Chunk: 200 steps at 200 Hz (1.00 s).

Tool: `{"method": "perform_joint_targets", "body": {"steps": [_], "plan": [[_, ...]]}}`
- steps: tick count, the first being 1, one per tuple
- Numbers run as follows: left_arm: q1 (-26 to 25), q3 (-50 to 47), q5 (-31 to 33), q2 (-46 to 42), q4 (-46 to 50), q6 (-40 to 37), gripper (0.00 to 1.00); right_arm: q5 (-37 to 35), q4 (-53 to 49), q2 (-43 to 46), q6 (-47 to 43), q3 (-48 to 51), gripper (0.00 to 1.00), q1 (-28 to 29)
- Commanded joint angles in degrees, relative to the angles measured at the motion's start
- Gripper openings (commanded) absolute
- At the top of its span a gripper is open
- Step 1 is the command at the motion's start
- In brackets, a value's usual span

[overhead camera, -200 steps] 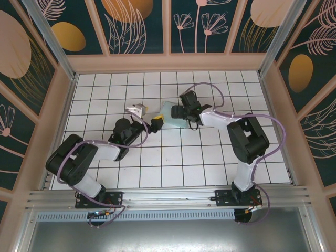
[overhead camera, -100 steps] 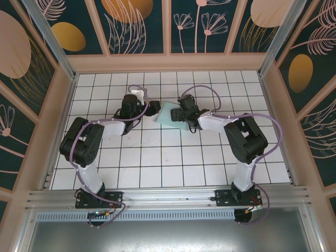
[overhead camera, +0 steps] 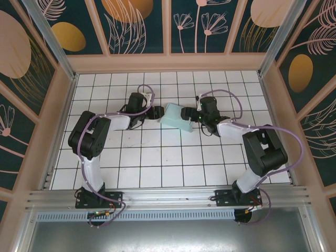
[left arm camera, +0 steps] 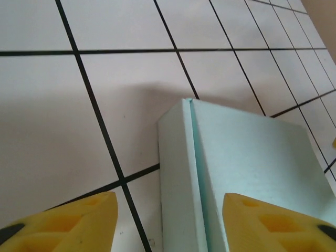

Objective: Fold the paper box

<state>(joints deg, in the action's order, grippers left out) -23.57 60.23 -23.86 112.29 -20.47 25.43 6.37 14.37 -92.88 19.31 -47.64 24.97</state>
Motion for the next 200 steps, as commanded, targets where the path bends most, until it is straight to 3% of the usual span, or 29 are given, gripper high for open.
{"method": "perform_joint_targets", "body": {"steps": [1,44,74,89,163,200], "plan": [[-0.07,0.33,-2.98,0.36,-1.39,0.67,0.62,6.0,5.39,2.89,4.64,2.72,0.9,-1.52],[-0.07,5.33,-5.53,4.6,7.3,-2.46,0.54,8.26,6.73,4.46,7.95,5.91,0.88,-4.31],[-0.07,5.88,-8.09,5.92,8.32,-2.67,0.49,9.39,6.4,4.66,9.28,7.02,0.88,-5.1],[0.0,5.78,-7.78,5.94,8.34,-2.58,0.4,10.42,7.01,4.73,10.49,7.71,0.88,-5.54],[0.21,5.21,-9.66,6.37,6.71,0.15,0.35,18.13,13.95,1.84,22.49,12.02,0.85,-8.83],[1.75,3.08,-17.18,7.25,-0.33,5.77,0.31,22.25,18.68,-0.7,25.59,12.58,0.84,-9.49]]}}
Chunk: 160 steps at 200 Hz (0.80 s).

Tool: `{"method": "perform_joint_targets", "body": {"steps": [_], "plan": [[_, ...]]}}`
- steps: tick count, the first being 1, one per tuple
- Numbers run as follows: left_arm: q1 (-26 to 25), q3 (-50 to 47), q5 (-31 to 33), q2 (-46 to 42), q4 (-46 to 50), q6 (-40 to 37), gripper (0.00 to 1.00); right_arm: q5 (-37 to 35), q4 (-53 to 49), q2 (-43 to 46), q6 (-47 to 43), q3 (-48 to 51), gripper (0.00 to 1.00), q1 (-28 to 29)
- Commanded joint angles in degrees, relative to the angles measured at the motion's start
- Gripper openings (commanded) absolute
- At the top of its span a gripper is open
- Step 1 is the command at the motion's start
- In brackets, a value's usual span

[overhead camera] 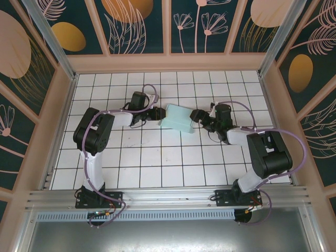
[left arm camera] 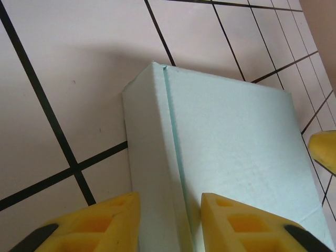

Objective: Fold the paper box

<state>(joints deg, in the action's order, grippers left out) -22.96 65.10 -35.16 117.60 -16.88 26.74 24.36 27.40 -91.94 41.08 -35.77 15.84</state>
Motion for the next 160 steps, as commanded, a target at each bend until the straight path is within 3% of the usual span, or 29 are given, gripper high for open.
{"method": "perform_joint_targets", "body": {"steps": [1,45,82,160], "plan": [[1.15,-1.85,-5.97,1.98,-3.97,4.55,0.31,4.32,5.69,-1.7,3.82,0.71,0.84,-0.36],[3.12,-3.9,-11.51,3.21,-10.72,8.89,0.25,5.67,7.99,-3.09,5.22,1.13,0.84,-0.45],[4.36,-4.93,-13.58,4.6,-14.41,11.51,0.2,6.14,8.72,-3.73,5.85,1.14,0.84,-0.78],[6.01,-6.8,-15.29,6.84,-22.27,17.69,0.17,9.0,12.95,-6.69,8.96,1.31,0.84,-0.8]]}}
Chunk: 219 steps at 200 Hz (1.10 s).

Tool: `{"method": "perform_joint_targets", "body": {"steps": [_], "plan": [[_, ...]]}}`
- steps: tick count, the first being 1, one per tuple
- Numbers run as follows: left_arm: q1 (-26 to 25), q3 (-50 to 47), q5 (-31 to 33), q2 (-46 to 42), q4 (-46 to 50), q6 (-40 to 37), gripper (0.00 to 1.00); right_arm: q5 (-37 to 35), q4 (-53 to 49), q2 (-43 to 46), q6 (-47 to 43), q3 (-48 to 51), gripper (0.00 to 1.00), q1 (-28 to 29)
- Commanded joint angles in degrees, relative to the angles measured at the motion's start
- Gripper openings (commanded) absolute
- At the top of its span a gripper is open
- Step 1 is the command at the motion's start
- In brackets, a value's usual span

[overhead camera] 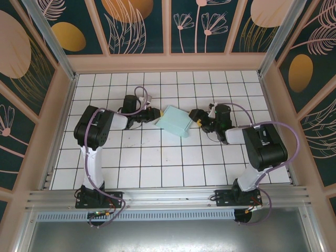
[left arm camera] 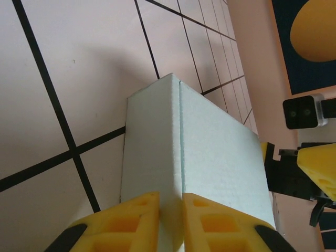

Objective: Fold the paper box

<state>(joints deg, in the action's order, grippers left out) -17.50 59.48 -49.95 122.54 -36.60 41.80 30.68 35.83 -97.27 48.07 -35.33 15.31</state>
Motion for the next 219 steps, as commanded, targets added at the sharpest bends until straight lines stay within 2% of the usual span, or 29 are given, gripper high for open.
{"method": "perform_joint_targets", "body": {"steps": [1,101,119,143,158,181,219], "plan": [[0.54,-1.2,-0.5,1.86,-2.62,2.74,0.16,2.75,4.64,-1.39,2.0,0.92,0.84,-0.28],[0.74,-1.34,-0.33,3.02,-3.28,2.92,0.16,11.63,22.45,-7.95,12.99,2.48,0.84,-0.11],[0.77,-1.33,-0.3,3.13,-3.06,2.78,0.17,11.33,19.65,-7.69,11.53,1.83,0.83,-0.22],[1.03,-1.46,0.4,3.4,-2.62,2.89,0.13,4.62,11.01,-4.28,7.39,2.75,0.83,-0.77],[1.35,-1.99,0.2,3.65,-4.35,4.34,0.11,3.45,8.98,-2.81,6.43,3.31,0.83,-1.2],[1.5,-1.73,0.01,3.82,-3.97,4.12,0.12,4.1,9.24,-2.9,6.85,3.58,0.85,-1.24],[1.48,-1.72,0.08,3.85,-3.35,3.56,0.13,8.49,17.32,-6.23,11.55,3.2,0.84,-0.8]]}}
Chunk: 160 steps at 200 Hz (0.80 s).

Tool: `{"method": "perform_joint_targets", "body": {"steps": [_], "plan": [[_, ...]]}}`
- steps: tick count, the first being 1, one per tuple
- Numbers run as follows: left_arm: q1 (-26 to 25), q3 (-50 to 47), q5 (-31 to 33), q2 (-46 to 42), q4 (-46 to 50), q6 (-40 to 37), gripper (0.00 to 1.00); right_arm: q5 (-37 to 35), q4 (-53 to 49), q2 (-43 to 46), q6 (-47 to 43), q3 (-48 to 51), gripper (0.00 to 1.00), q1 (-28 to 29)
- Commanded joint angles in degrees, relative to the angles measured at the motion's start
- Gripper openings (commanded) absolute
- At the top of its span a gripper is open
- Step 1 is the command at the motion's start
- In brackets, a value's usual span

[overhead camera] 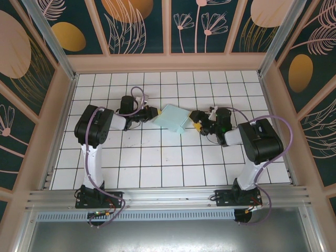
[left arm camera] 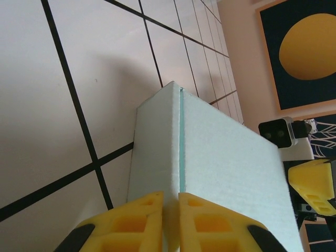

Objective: Fold the paper box

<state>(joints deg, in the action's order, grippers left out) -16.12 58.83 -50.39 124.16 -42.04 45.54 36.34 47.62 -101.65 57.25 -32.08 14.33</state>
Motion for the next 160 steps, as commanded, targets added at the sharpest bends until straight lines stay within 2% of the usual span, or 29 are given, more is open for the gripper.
{"method": "perform_joint_targets", "body": {"steps": [1,29,64,106,138,160], "plan": [[0.07,-1.07,0.5,2.23,2.07,-0.18,0.13,2.93,5.68,-1.96,2.48,-0.12,0.84,0.18],[0.08,-1.02,0.69,2.23,2.44,-0.58,0.13,5.37,11.57,-3.92,5.89,-0.85,0.81,0.51],[0.07,-1.02,0.4,2.32,1.99,-0.42,0.13,6.55,12.17,-5.09,6.97,-2.62,0.78,1.08],[0.06,-0.93,0.28,2.06,2.22,-0.71,0.14,7.25,13.41,-5.97,9.01,-3.73,0.63,1.14],[0.1,-1.16,0.33,1.64,2.57,-1.32,0.21,7.39,13.52,-6.44,9.78,-4.05,0.53,1.11],[0.07,-1.3,1.64,0.53,4.01,-3.24,0.29,7.52,13.47,-6.3,10.11,-3.87,0.49,0.92]]}}
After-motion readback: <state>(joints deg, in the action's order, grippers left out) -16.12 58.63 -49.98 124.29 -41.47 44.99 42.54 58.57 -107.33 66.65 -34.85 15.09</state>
